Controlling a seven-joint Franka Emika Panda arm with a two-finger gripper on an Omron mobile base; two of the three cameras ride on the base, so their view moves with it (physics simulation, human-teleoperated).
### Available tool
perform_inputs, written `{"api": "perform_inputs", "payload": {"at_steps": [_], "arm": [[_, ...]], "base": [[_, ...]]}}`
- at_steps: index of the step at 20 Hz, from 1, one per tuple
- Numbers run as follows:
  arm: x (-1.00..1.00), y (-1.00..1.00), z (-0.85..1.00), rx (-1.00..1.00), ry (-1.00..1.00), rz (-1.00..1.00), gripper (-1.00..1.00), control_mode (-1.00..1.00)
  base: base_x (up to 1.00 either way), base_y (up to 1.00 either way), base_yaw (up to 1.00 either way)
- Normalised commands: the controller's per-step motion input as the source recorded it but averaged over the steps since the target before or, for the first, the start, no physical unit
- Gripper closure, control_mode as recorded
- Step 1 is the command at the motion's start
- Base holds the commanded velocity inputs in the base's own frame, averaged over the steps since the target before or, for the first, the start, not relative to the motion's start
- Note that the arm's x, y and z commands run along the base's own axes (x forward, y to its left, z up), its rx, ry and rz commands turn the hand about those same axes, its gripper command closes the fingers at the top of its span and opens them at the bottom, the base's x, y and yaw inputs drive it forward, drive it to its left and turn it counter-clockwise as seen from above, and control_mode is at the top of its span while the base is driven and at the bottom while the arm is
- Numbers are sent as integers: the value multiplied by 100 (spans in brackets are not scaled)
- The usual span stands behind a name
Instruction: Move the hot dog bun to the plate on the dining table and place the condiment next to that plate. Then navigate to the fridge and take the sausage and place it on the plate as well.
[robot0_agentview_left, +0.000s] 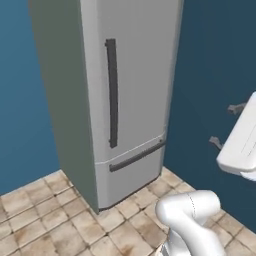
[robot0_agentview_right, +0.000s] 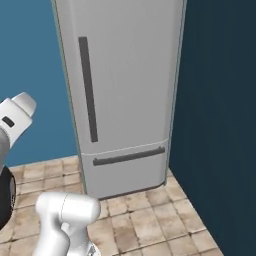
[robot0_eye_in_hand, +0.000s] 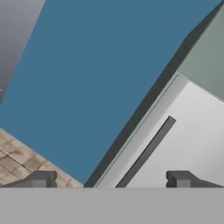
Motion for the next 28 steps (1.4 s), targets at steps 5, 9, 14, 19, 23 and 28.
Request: {"api": "perform_inputs", "payload": {"at_steps": [5,9,14,19,23,28], "arm": [[0,0,0,0,0,0,-100,100],[0,0,0,0,0,0,-100,100],[0,0,0,0,0,0,-100,100],[0,0,0,0,0,0,-100,100],[0,0,0,0,0,0,-100,100],[0,0,0,0,0,0,-100,100]], "base": [[32,59,-12],[39,67,-30],[4,68,-39],[-6,60,-32],[13,68,-25],[80,73,-14]]}}
